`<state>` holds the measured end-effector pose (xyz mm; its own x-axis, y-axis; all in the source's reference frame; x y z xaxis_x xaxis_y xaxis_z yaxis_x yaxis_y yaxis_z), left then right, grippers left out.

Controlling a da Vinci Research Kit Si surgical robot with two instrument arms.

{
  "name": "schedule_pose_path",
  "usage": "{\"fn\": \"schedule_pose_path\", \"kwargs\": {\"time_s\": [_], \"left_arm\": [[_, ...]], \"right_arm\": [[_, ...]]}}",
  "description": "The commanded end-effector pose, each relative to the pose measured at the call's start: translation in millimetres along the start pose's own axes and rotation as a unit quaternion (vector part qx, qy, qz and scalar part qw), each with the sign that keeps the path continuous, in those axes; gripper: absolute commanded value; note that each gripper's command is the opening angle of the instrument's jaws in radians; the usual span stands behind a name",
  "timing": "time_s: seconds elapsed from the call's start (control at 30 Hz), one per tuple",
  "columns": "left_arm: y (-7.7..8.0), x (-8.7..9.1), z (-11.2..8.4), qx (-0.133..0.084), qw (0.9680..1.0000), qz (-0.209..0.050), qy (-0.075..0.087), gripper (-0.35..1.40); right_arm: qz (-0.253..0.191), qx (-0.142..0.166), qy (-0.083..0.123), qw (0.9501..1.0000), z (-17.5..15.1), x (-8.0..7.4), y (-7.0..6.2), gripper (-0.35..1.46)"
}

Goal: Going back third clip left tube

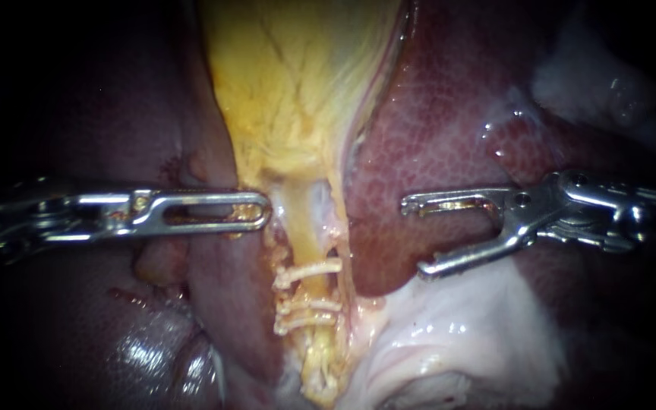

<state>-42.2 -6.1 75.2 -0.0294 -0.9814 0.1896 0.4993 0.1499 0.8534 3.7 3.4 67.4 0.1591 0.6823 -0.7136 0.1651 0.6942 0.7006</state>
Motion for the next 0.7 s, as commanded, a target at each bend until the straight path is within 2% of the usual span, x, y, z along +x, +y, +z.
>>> {"fn": "schedule_pose_path", "kwargs": {"time_s": [0.03,0.7], "left_arm": [[-0.1,0.1,0.1,-0.001,1.0000,0.000,0.000,-0.35],[-0.5,0.1,0.3,0.001,1.0000,-0.001,0.002,-0.35]], "right_arm": [[0.000,0.000,0.000,1.0000,0.0,0.0,0.0,0.60],[0.000,-0.005,0.000,1.0000,0.1,0.0,-0.2,0.60]]}}
